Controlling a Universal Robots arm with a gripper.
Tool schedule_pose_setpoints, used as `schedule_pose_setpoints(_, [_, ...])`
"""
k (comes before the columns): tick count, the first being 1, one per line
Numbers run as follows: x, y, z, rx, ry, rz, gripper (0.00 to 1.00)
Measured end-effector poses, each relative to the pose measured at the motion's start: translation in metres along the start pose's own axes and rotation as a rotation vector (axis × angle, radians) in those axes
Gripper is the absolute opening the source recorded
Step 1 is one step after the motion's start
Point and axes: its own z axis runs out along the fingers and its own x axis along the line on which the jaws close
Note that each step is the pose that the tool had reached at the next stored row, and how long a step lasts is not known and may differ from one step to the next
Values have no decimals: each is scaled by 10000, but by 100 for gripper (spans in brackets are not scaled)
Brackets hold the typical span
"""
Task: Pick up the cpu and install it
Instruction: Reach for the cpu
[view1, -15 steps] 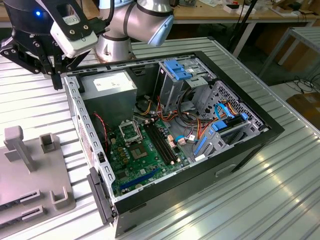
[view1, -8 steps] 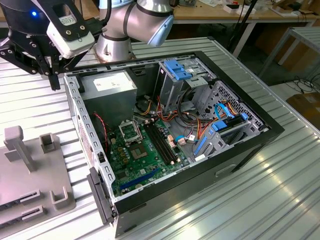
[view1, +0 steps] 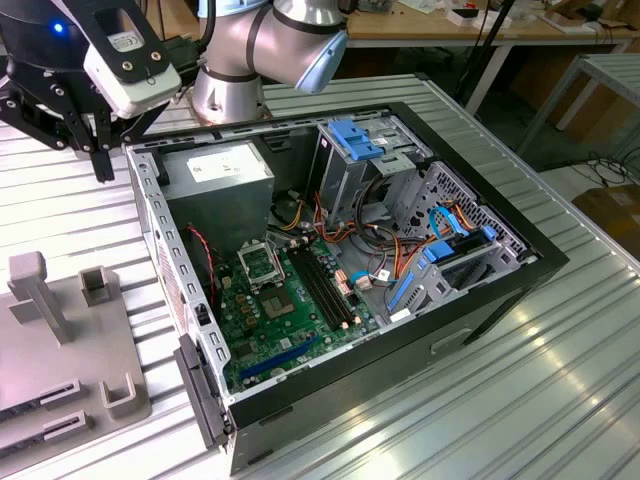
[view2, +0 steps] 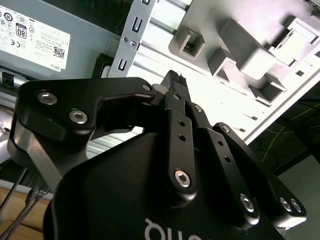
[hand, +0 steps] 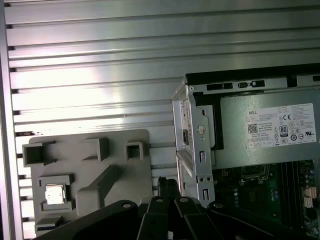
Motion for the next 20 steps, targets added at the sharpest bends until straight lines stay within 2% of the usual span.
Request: schedule_pose_setpoints(20, [115,-9,6,1,22,1,11])
